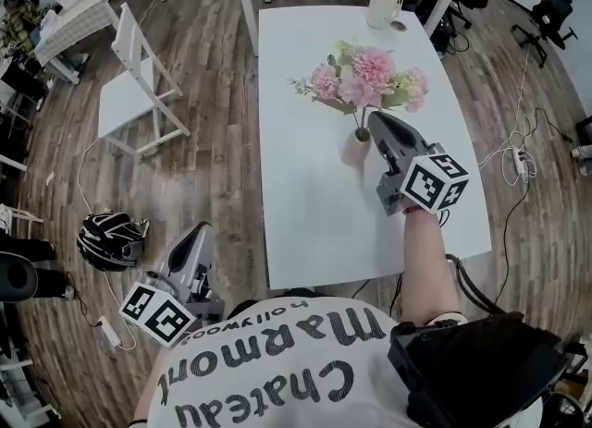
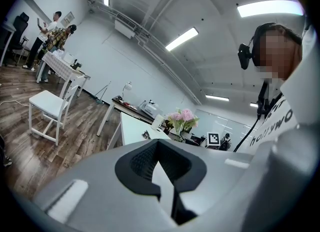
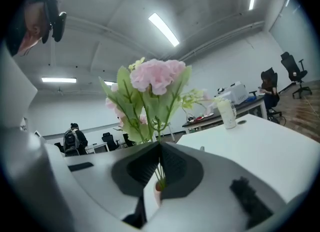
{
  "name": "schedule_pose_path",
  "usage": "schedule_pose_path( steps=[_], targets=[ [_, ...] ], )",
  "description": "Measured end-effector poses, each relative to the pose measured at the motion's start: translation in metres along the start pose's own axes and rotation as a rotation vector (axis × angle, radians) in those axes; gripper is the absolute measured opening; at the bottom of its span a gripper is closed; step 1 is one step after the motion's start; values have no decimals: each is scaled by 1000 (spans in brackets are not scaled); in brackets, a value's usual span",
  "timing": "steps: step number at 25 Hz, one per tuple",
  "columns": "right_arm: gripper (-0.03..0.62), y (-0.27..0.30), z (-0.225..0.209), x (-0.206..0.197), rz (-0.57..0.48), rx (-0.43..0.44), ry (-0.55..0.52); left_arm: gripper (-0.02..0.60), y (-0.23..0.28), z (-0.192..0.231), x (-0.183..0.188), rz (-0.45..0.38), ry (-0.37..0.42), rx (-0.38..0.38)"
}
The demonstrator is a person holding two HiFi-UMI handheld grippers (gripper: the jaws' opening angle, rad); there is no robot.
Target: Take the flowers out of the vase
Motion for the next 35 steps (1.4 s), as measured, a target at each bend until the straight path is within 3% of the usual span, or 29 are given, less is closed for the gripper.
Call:
schedule_pose_path(
  steps=[8,15,21,26,35],
  targets=[
    [15,-20,16,39,-210,9,55,5,5,-1,0,-24,5,-41],
    [15,-59,63,85,-362,30,-49,5,-4,-13,2,-59,24,-120],
    [15,-88,98,104,-402,22,-101,5,-5,-22,15,-105,34,-207],
    [15,-112,135,82,-383,-17,-102,5,-23,-26,17,-109,27,-283],
    [15,-127,213,1,-271,-61,-45,5,-71,-25,14,-86,23,-400]
  ],
)
Point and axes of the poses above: the fingertips, and each gripper's own axes: y forward along the fingers, z to its left, x out of its top, the point moved 4 cm from there along -y, backward along the fingers, and after that the axes turned 8 degrees about y, right-handed, at the moved point
